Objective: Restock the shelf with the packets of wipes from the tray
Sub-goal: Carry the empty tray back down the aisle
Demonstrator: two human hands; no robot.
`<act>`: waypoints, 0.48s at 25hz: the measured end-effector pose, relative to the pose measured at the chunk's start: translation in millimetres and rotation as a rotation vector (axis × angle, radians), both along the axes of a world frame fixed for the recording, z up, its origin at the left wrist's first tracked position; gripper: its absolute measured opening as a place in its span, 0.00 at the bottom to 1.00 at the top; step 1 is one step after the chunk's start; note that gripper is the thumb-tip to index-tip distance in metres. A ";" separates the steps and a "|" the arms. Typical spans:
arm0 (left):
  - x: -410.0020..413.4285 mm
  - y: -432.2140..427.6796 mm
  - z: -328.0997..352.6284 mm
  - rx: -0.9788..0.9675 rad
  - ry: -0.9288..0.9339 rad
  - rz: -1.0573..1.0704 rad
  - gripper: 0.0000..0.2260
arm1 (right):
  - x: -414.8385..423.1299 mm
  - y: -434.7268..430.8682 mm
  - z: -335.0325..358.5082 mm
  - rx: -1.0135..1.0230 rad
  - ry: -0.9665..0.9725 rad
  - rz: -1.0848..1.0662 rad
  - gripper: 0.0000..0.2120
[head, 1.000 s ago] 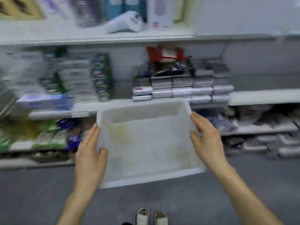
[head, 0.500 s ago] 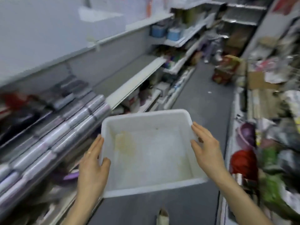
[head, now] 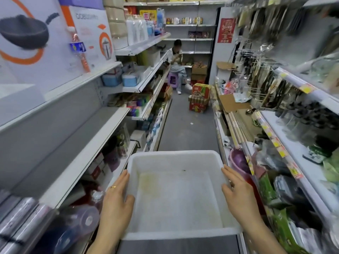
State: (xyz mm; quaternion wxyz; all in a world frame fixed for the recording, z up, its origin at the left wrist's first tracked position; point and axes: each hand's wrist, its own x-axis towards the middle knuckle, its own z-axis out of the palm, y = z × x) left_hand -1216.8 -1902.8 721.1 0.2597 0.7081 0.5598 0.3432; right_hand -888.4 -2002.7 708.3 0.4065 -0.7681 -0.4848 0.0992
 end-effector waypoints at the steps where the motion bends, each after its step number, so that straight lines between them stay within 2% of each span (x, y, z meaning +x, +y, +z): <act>1: 11.7 16.8 -2.5 -0.007 0.007 -0.004 0.35 | 12.9 14.6 -1.3 -0.001 0.002 -0.006 0.25; 12: 131.0 225.2 -8.4 -0.015 0.034 0.007 0.32 | 128.7 214.1 -13.4 -0.011 0.027 -0.040 0.26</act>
